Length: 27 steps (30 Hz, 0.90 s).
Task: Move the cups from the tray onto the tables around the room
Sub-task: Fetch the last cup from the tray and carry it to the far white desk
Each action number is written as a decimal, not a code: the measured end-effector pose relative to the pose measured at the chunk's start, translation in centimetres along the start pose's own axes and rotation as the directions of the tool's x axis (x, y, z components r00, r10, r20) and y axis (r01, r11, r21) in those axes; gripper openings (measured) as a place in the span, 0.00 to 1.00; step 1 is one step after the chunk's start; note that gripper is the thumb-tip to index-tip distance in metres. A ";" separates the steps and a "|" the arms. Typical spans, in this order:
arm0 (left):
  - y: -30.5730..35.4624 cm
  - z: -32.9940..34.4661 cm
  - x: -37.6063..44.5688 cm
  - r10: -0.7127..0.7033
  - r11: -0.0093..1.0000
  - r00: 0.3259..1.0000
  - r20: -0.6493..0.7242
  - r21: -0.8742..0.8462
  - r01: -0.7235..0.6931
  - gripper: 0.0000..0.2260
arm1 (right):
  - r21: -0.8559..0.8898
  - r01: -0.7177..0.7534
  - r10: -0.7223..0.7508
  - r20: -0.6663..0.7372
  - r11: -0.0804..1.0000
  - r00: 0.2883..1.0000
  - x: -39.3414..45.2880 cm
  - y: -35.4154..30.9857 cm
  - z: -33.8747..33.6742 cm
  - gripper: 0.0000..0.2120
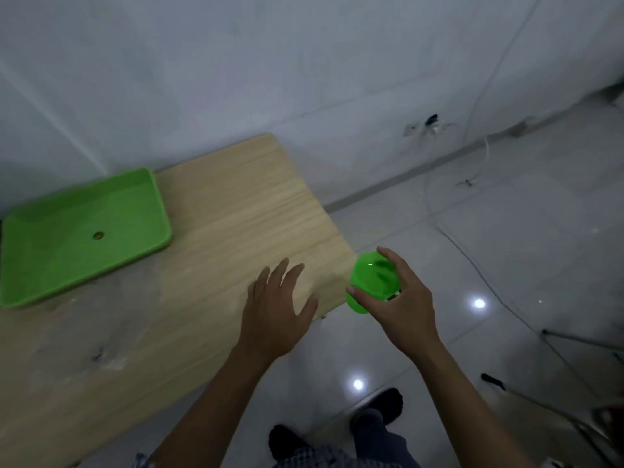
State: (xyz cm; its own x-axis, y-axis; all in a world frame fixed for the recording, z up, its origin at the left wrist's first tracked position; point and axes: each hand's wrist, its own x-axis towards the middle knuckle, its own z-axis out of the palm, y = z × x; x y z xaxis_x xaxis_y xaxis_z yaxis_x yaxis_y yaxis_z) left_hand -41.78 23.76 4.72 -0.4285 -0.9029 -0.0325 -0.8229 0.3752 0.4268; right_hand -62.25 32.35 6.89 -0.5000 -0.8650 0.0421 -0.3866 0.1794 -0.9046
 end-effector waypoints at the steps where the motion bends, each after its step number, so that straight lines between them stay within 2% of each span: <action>1: 1.4 0.4 0.8 0.016 1.000 1.000 0.014 0.008 -0.017 0.27 | -0.002 -0.006 0.006 -0.019 1.000 1.000 0.4 0.6 -1.3 0.37; 7: 10.2 3.4 5.3 0.163 0.985 0.980 0.113 0.032 -0.168 0.27 | 0.021 -0.062 0.065 -0.131 0.998 0.989 2.7 5.0 -9.6 0.37; 14: 21.6 7.3 9.6 0.302 0.952 0.941 0.155 0.006 -0.306 0.27 | 0.032 -0.122 0.126 -0.277 0.992 0.953 3.8 9.6 -19.3 0.38; 21: 31.7 10.5 12.7 0.483 0.873 0.849 0.214 -0.037 -0.487 0.28 | 0.028 -0.189 0.178 -0.482 0.982 0.858 3.7 12.6 -26.7 0.38; 27: 37.6 13.1 15.6 0.593 0.803 0.768 0.244 -0.109 -0.586 0.26 | 0.029 -0.261 0.226 -0.595 0.965 0.772 4.1 14.9 -30.7 0.39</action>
State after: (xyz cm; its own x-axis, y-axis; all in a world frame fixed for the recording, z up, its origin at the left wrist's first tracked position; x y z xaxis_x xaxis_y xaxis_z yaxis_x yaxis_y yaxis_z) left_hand -84.31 26.49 8.39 -0.9077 -0.4195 0.0070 -0.3695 0.8073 0.4601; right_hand -93.83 45.83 6.57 -0.9340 -0.3482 0.0801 -0.2205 0.3853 -0.8961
